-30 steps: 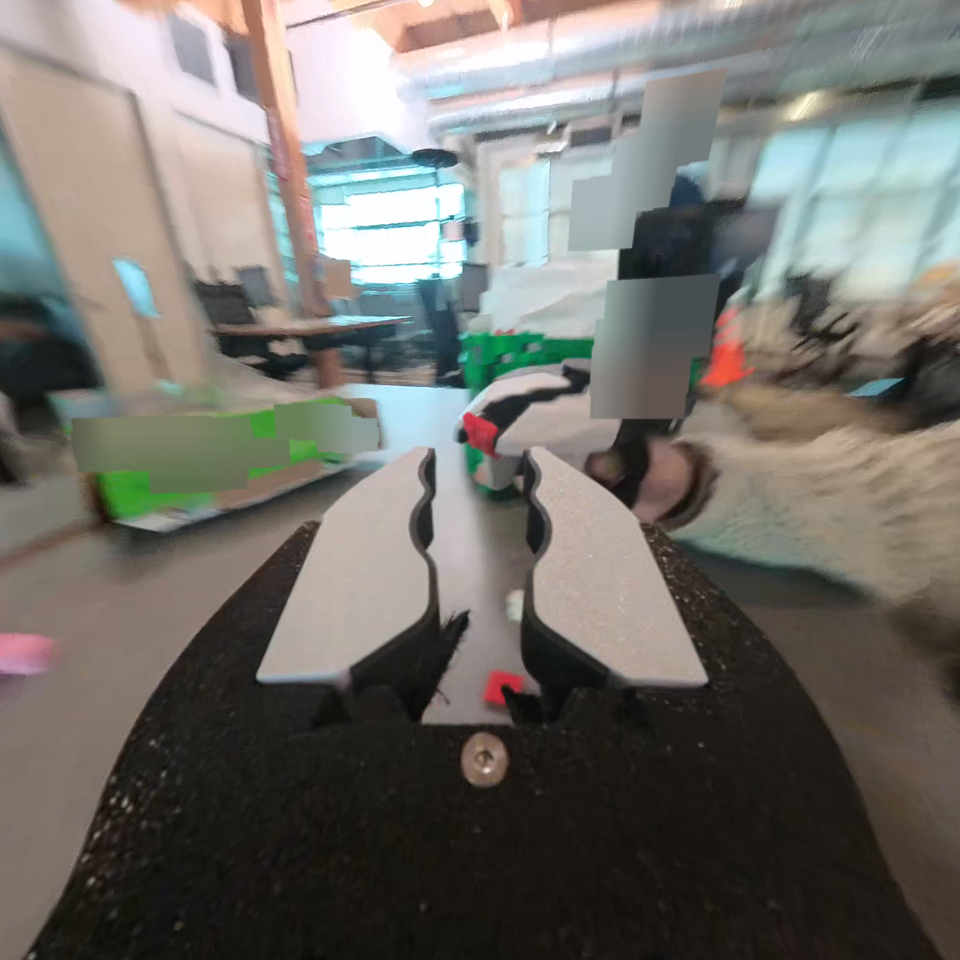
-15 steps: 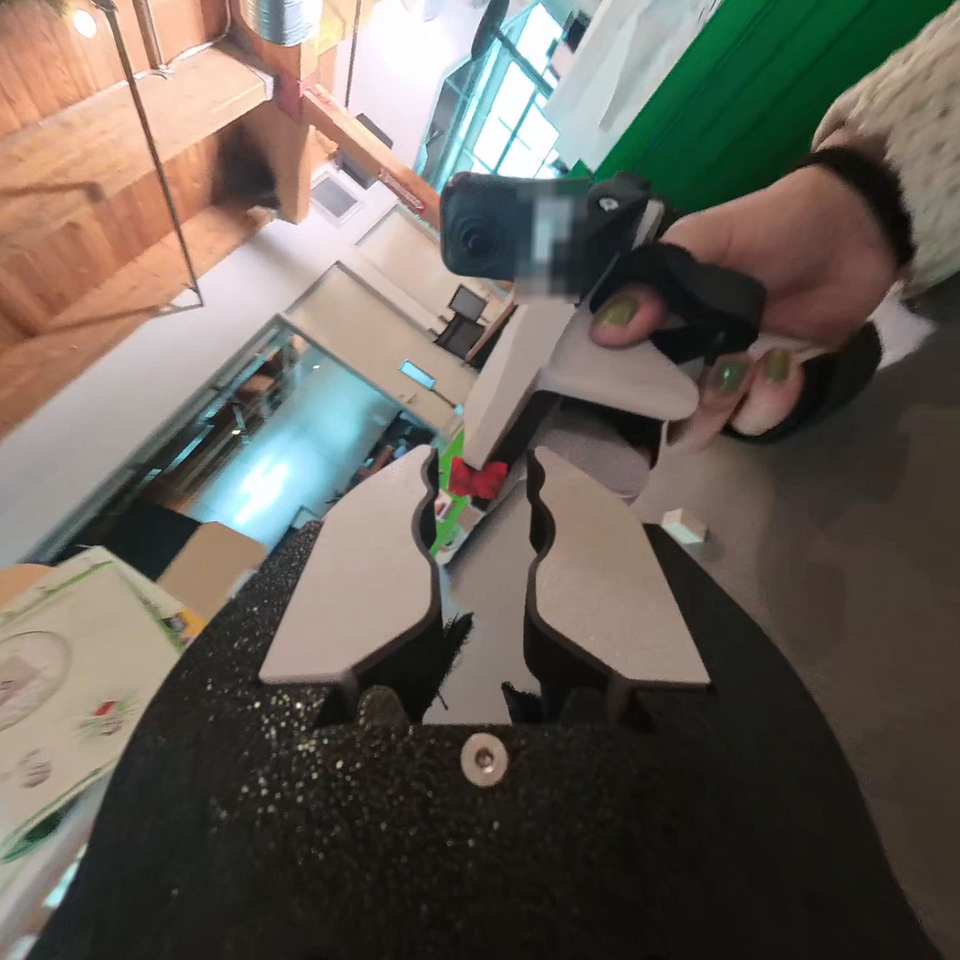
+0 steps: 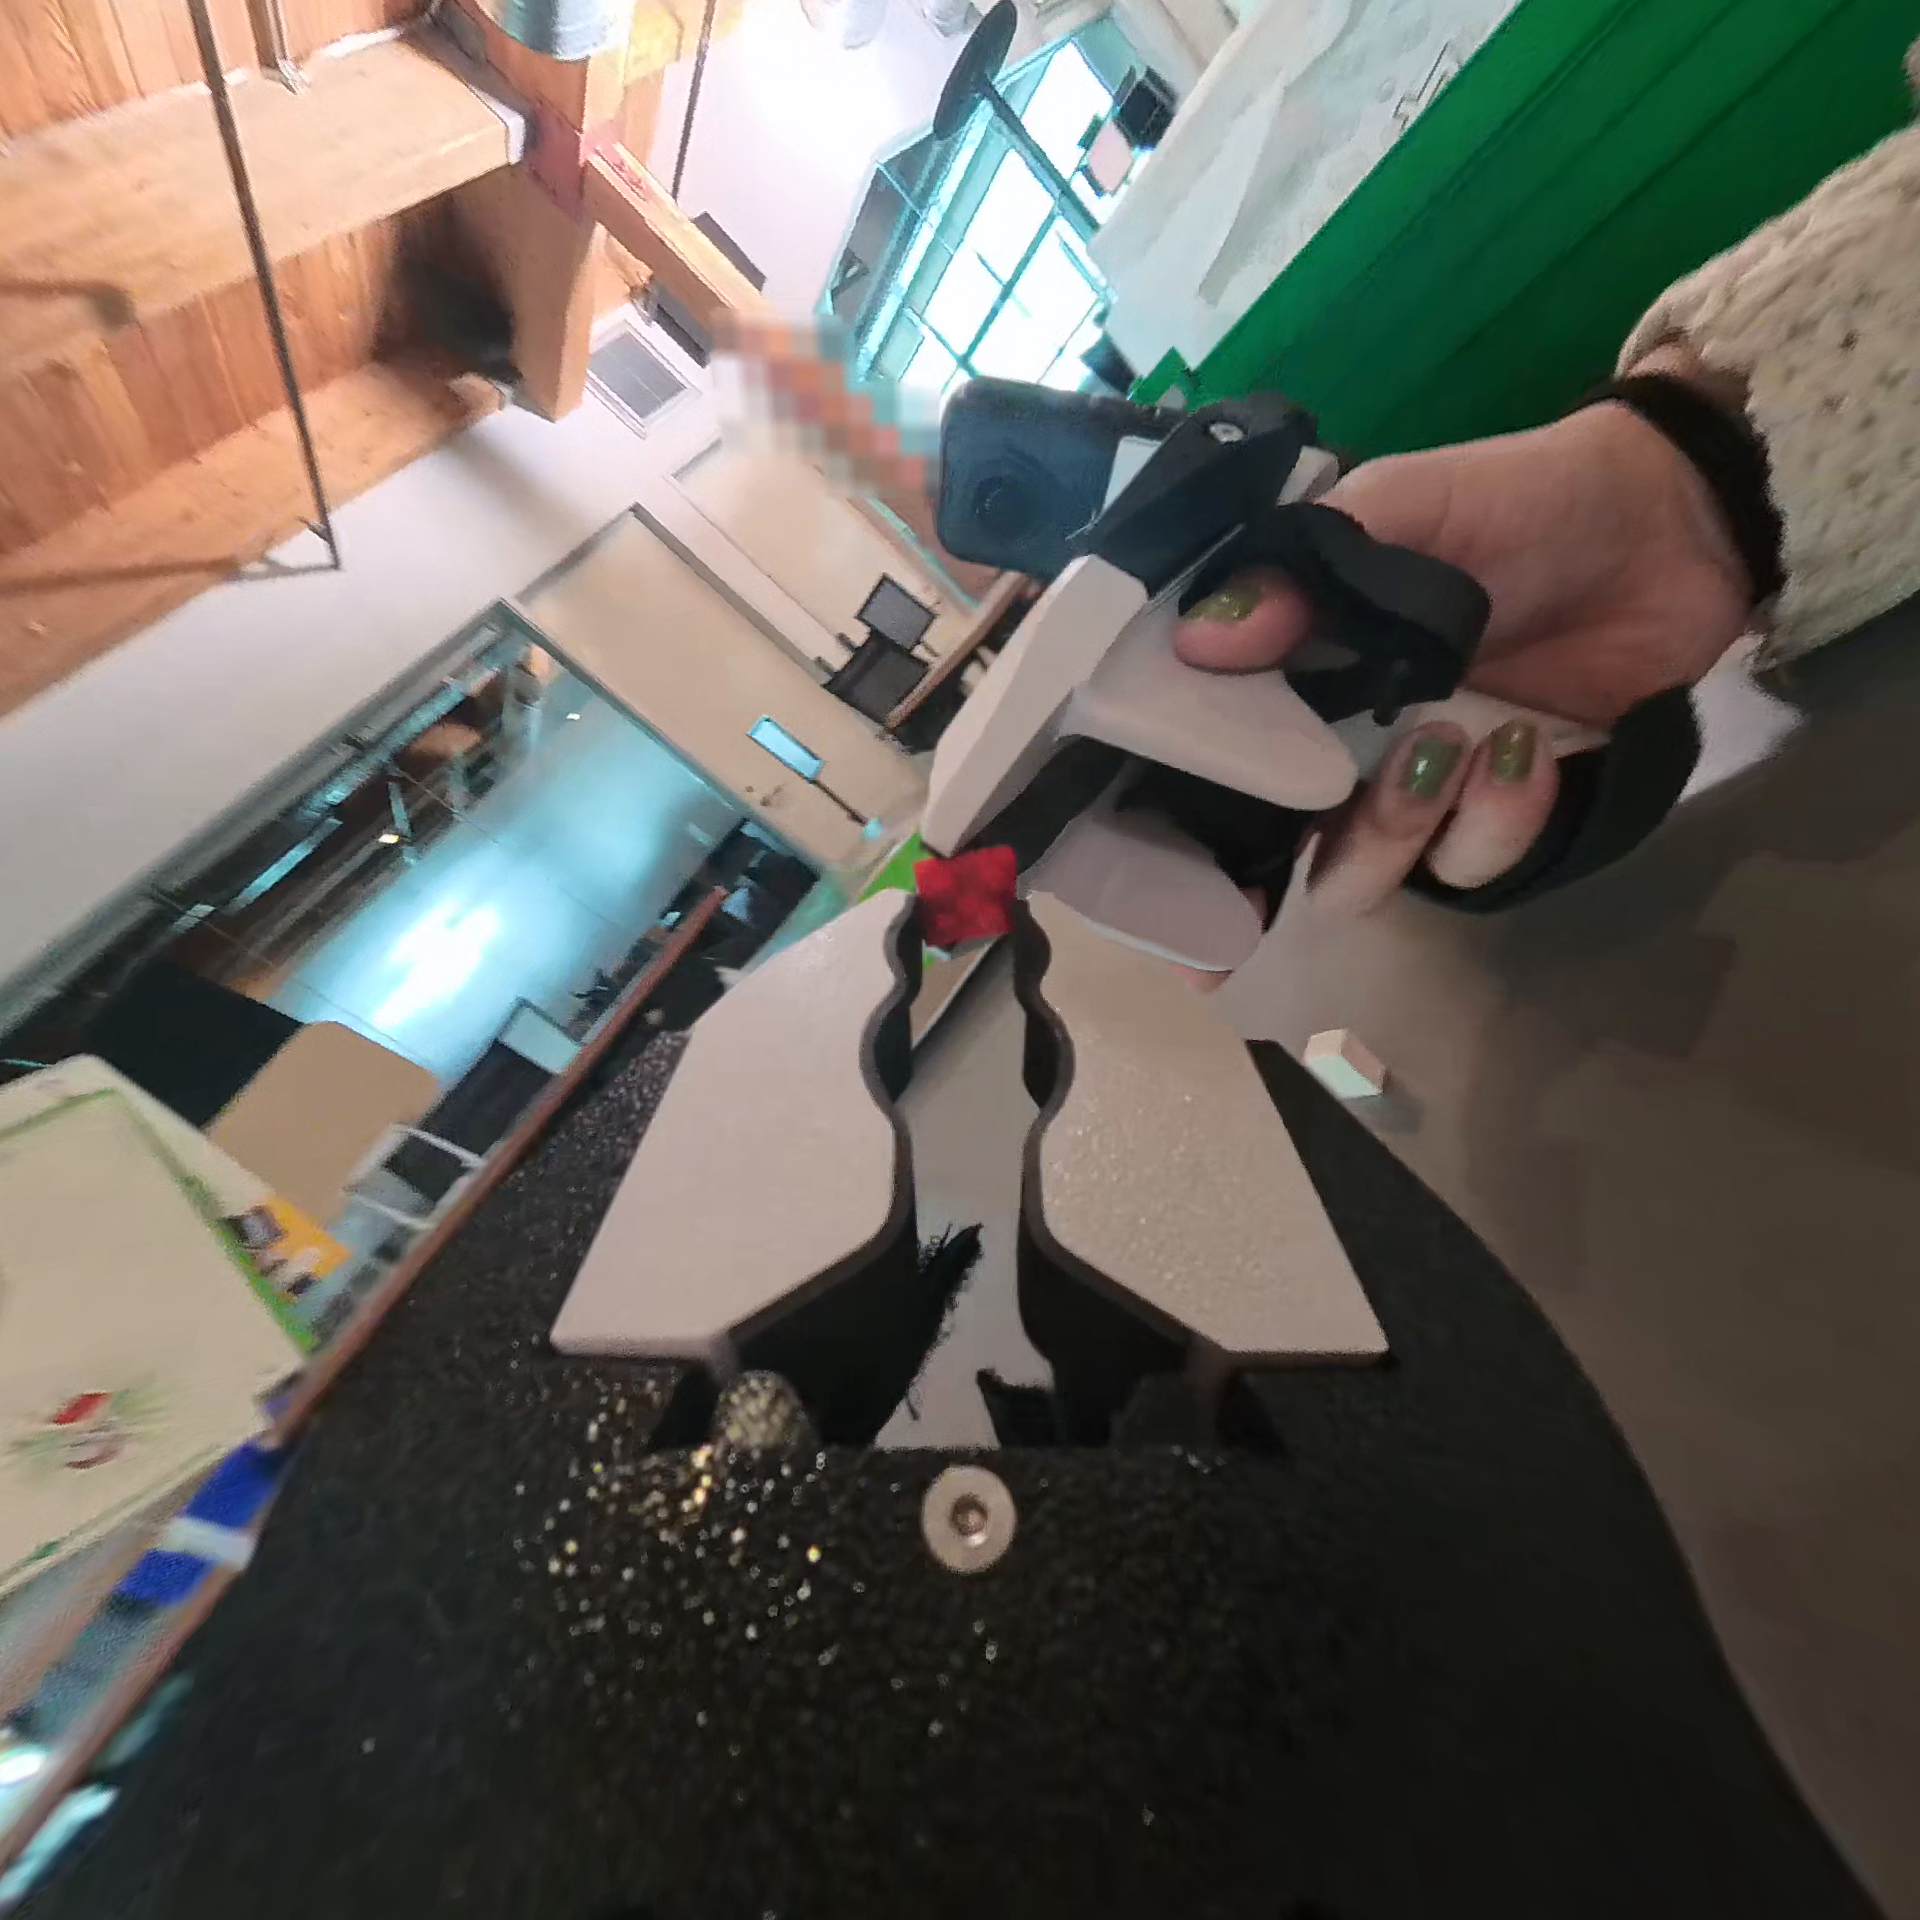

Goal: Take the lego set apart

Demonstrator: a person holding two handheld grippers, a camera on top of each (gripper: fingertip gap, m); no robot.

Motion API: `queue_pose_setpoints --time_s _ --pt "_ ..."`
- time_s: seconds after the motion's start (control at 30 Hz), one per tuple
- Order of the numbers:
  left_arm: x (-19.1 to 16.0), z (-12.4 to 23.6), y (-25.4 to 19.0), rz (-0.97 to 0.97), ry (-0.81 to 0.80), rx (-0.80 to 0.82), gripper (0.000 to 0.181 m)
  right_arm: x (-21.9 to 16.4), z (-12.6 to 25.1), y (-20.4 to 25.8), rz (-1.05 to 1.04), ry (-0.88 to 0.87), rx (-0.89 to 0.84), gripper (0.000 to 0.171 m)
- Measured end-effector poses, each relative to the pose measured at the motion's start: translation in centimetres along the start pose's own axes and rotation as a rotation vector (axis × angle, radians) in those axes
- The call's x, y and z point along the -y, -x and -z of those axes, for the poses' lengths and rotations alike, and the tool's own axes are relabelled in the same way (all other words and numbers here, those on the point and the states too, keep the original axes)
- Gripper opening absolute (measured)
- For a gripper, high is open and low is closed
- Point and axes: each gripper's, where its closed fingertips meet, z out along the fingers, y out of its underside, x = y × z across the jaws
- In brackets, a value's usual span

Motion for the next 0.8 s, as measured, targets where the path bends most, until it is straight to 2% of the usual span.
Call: queue_pose_setpoints --time_s 0.03,0.17,0.33,0.57,0.63,0.8 --pt "0.0 0.0 -0.1 0.047 -0.013 -0.026 0.015 0.1 0.1 -0.2 0.022 -0.003 -0.020 0.020" --pt "0.1 0.2 0.4 0.255 -0.063 -0.073 0.015 1.2 0.9 -0.9 0.136 -0.052 -0.114 0.025" --pt "-0.1 0.5 1.0 0.408 -0.105 -0.110 0.016 1.0 1.3 -0.3 0.341 0.010 -0.156 0.022" --pt "0.9 0.9 -0.8 0.555 -0.170 -0.316 0.016 -0.3 0.8 1.2 0.515 0.097 -0.112 0.011" --pt "0.9 0.9 -1.2 0.593 -0.171 -0.354 0.015 -1.1 0.7 1.4 0.577 0.151 -0.105 0.005" --pt "0.9 1.1 -1.5 0.621 -0.169 -0.399 0.015 -1.7 0.6 1.5 0.653 0.190 -0.116 0.004"
